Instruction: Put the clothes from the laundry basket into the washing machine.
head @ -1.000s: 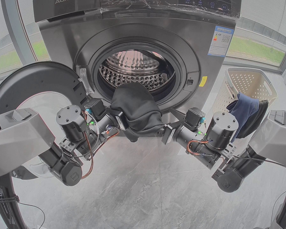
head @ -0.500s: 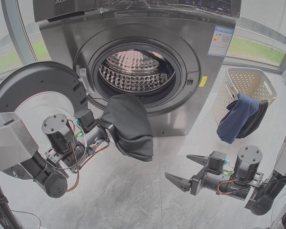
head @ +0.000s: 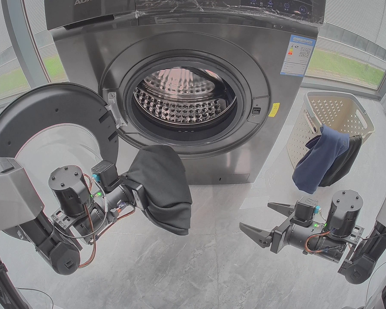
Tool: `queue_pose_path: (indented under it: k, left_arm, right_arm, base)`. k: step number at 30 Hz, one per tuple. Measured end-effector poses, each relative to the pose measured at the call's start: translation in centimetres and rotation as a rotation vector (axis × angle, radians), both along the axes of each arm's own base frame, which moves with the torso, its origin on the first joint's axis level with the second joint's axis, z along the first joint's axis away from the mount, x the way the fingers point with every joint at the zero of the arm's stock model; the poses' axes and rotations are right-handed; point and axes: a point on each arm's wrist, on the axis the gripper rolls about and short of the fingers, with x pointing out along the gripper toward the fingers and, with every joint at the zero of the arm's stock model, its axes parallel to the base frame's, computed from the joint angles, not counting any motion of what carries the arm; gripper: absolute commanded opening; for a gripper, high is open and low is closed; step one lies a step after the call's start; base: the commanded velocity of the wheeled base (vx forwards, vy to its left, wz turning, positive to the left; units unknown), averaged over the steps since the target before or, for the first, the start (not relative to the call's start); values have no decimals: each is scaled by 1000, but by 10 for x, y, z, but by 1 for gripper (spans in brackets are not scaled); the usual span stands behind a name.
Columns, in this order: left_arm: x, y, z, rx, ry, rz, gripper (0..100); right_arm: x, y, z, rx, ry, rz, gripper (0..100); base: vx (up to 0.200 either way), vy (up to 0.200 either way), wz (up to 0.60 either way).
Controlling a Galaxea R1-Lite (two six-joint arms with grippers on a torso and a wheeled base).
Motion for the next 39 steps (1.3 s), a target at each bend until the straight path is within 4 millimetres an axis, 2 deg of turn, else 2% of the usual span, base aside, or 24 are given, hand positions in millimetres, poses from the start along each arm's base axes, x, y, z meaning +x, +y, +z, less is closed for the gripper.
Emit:
queue_pose_path:
  k: [29, 39]
  left_arm:
    - [-5, -9, -7, 17, 22, -29, 0]
    - [-10, -18, -10, 21, 31, -60, 0]
  right_arm:
    - [-2, 1, -2, -5, 13, 8, 100]
    - [-5, 5, -3, -5, 16, 25, 100]
  base:
    - [200, 0, 0]
    - [0, 0, 0]
